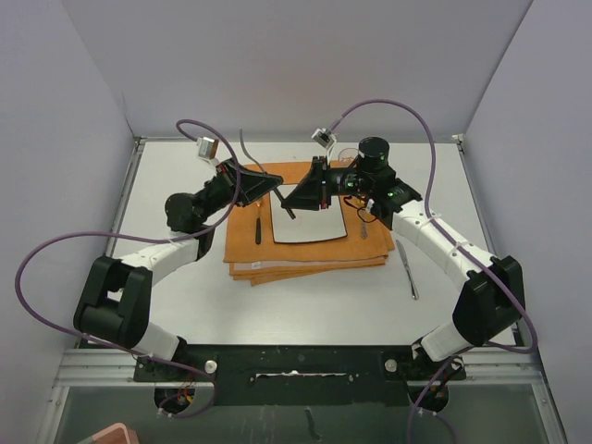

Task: Set the dinner table for one person
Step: Place the fork at the napkin.

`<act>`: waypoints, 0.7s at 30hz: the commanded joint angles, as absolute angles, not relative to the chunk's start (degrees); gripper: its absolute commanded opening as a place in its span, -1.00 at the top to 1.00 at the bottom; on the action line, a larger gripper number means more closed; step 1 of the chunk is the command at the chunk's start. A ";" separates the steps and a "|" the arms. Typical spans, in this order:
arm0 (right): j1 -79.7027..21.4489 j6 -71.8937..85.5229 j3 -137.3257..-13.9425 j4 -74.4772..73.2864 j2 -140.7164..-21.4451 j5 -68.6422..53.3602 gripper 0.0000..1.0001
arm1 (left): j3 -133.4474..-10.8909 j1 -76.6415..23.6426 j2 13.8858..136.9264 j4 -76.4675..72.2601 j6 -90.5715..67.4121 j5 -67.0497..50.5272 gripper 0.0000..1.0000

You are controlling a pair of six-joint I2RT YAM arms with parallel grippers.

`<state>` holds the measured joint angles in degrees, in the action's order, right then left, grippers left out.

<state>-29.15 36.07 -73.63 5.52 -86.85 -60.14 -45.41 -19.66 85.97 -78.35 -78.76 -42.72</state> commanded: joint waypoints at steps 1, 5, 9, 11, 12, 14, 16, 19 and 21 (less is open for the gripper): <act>-29.38 35.55 -76.25 8.70 -86.07 -59.57 1.00 | -48.25 -19.62 85.15 -79.36 -79.06 -43.44 1.00; -29.16 31.34 -78.57 0.82 -86.28 -55.94 1.00 | -49.77 -18.96 83.62 -76.34 -78.77 -44.63 1.00; -29.14 26.57 -80.27 -5.79 -85.92 -49.64 1.00 | -51.79 -18.86 81.38 -71.03 -76.61 -45.94 1.00; -29.12 25.93 -81.39 -7.08 -86.51 -48.80 1.00 | -52.19 -18.77 80.69 -69.95 -76.20 -46.29 1.00; -29.10 25.53 -82.04 -8.04 -86.80 -48.16 1.00 | -52.30 -18.73 80.30 -69.44 -76.00 -46.39 1.00; -29.07 24.77 -83.03 -9.35 -87.00 -46.26 0.91 | -52.67 -18.64 79.60 -68.42 -75.55 -46.60 1.00; -28.59 23.50 -84.11 -11.59 -86.67 -42.48 0.83 | -53.14 -18.44 78.66 -66.44 -74.58 -47.33 1.00; -26.78 23.08 -84.81 -12.78 -86.45 -40.87 0.40 | -53.43 -18.22 77.26 -63.42 -73.08 -47.84 1.00; -25.74 23.47 -84.08 -12.05 -85.67 -39.92 -0.07 | -53.41 -18.20 76.96 -62.43 -72.49 -48.03 1.00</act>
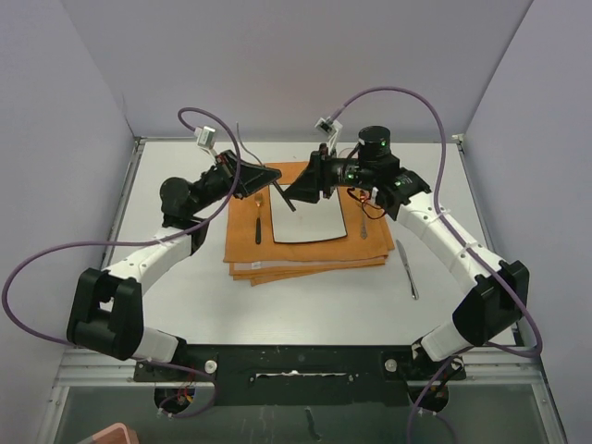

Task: Set the dinner table for one person
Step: Place the fork at the napkin.

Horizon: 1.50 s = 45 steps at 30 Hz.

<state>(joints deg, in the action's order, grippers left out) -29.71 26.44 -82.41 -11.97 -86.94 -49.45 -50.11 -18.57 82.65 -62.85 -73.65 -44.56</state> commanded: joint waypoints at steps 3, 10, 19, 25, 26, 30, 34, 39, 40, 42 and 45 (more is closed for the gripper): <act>-25.28 24.40 -81.37 -8.88 -84.02 -38.26 -0.69 | -52.74 -18.07 76.78 -62.61 -72.51 -47.88 1.00; -24.14 21.82 -79.36 -10.17 -80.90 -31.58 -0.98 | -52.15 -17.13 75.17 -56.47 -69.91 -47.89 1.00; -21.93 17.98 -77.98 -15.06 -75.11 -19.49 -1.00 | -78.16 -15.18 78.60 38.60 -20.78 -12.65 1.00; -22.44 17.50 -78.13 -15.29 -75.28 -18.94 -0.99 | -89.83 -18.91 91.02 57.75 -11.60 4.18 1.00; -22.53 17.51 -78.13 -15.23 -75.32 -18.97 -0.99 | -92.45 -19.81 93.09 60.46 -10.57 6.41 1.00; -22.77 17.45 -78.63 -15.20 -75.91 -19.09 -0.99 | -95.16 -23.46 98.16 65.14 -8.90 10.98 1.00; -23.26 16.45 -78.86 -15.64 -76.12 -18.50 -0.99 | -91.90 -25.19 96.60 60.91 -9.99 9.67 1.00; -23.71 15.78 -78.47 -15.93 -76.28 -17.94 -0.99 | -88.21 -25.02 95.18 56.76 -12.32 9.81 1.00; -23.85 15.76 -78.48 -15.91 -76.36 -17.93 -0.99 | -87.27 -24.70 95.08 55.59 -12.83 9.11 1.00; -23.98 15.82 -78.49 -15.78 -76.46 -18.01 -0.99 | -85.12 -24.57 95.43 52.33 -13.78 8.84 1.00; -24.23 15.65 -78.66 -15.73 -76.72 -18.10 -0.99 | -81.85 -24.95 95.99 46.92 -15.43 9.37 1.00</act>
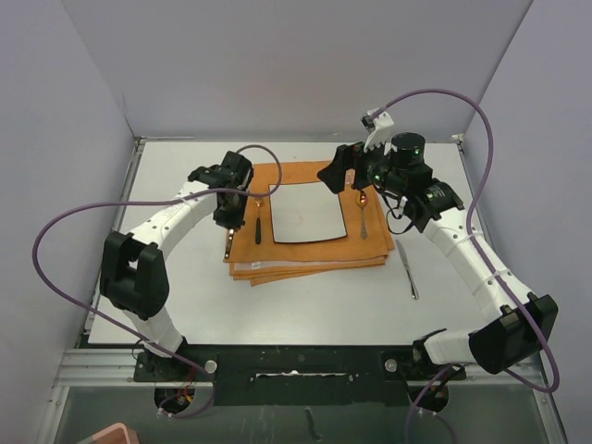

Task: Set the dinner table for one person
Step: Place the fork at the napkin.

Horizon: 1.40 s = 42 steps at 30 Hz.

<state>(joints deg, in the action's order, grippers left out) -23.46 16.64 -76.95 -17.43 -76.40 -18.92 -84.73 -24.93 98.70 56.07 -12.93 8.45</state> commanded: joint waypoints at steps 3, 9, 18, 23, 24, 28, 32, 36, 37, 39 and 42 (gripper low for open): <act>-24.67 15.47 -78.76 -15.74 -76.98 -18.28 -0.99 | -79.20 -24.87 97.00 40.66 -16.95 8.07 1.00; -24.96 14.95 -78.56 -16.15 -77.17 -18.15 -0.99 | -82.09 -24.90 101.62 37.86 -18.81 6.52 1.00; -24.94 14.00 -77.43 -16.69 -76.47 -17.36 -0.99 | -87.77 -24.50 108.26 36.61 -19.08 7.77 1.00; -24.96 13.31 -77.30 -17.34 -76.23 -16.96 -0.99 | -87.36 -23.55 109.60 35.29 -19.15 8.01 1.00; -24.91 13.16 -77.22 -17.44 -76.14 -16.78 -0.99 | -87.13 -23.36 109.72 34.93 -19.24 8.00 1.00; -24.91 12.87 -77.13 -17.66 -76.05 -16.44 -0.99 | -86.21 -22.54 110.44 33.80 -19.16 7.88 1.00; -24.82 12.62 -77.23 -17.83 -76.02 -16.20 -0.99 | -85.62 -22.41 111.15 33.08 -19.15 7.91 1.00; -24.79 12.57 -77.56 -17.77 -76.60 -16.17 -0.99 | -83.71 -22.34 110.75 31.34 -19.33 7.69 1.00; -24.82 12.65 -77.74 -17.80 -76.76 -16.17 -0.99 | -83.51 -22.33 110.88 30.94 -19.26 7.53 1.00; -24.86 12.95 -77.99 -17.67 -77.16 -16.26 -0.99 | -83.50 -22.32 111.47 30.89 -19.33 7.42 1.00; -24.87 13.04 -78.37 -17.58 -77.43 -16.43 -0.99 | -83.09 -22.28 112.23 30.21 -19.67 7.08 1.00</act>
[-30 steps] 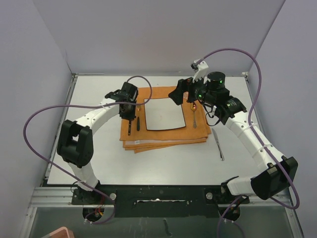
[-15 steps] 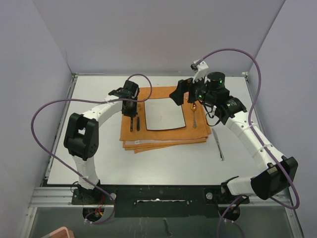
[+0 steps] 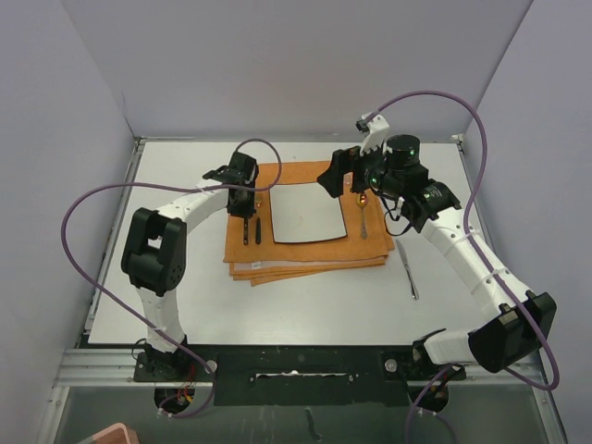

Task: Set the dinner table for one person
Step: Place the fork at the napkin.

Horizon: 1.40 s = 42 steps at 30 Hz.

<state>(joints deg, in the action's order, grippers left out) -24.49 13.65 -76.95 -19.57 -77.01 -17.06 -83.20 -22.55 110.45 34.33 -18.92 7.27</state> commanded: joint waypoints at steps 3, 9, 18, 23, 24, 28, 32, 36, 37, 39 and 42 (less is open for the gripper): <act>-24.78 13.01 -78.50 -17.68 -77.60 -16.35 -0.99 | -82.81 -22.36 113.04 29.61 -19.90 6.64 1.00; -24.60 12.88 -78.82 -17.78 -77.87 -16.30 -0.99 | -83.82 -22.20 114.93 28.91 -19.86 6.33 1.00; -24.47 12.40 -79.44 -18.00 -78.62 -16.11 -0.99 | -84.78 -21.89 116.60 28.35 -19.69 6.10 1.00; -24.45 12.52 -79.54 -18.03 -78.75 -15.99 -1.00 | -85.35 -21.81 116.64 28.70 -19.52 6.52 1.00; -24.49 12.49 -79.54 -18.02 -78.75 -15.99 -0.99 | -85.47 -21.81 116.60 28.88 -19.51 6.73 1.00; -24.39 12.73 -79.32 -17.95 -78.57 -16.17 -0.97 | -85.51 -21.84 116.05 29.02 -19.23 7.29 0.95; -24.17 13.29 -78.83 -17.61 -78.27 -16.40 -0.96 | -85.43 -21.80 115.40 29.00 -18.99 7.71 0.42; -24.04 13.54 -78.40 -17.28 -77.93 -16.52 -0.96 | -84.73 -21.87 114.20 28.39 -18.78 8.54 0.11; -24.01 13.58 -78.32 -17.23 -77.88 -16.52 -0.96 | -84.53 -21.88 113.93 28.09 -18.63 8.55 0.08; -24.06 13.62 -78.30 -17.27 -77.87 -16.58 -0.96 | -84.08 -21.88 113.08 27.91 -18.63 9.10 0.06; -24.00 13.63 -78.18 -17.23 -77.71 -16.55 -0.96 | -83.23 -21.89 111.16 27.26 -18.76 9.87 0.06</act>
<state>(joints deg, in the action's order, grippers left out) -24.36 13.69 -76.99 -19.84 -78.61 -16.93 -83.07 -22.22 114.67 30.48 -18.90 7.90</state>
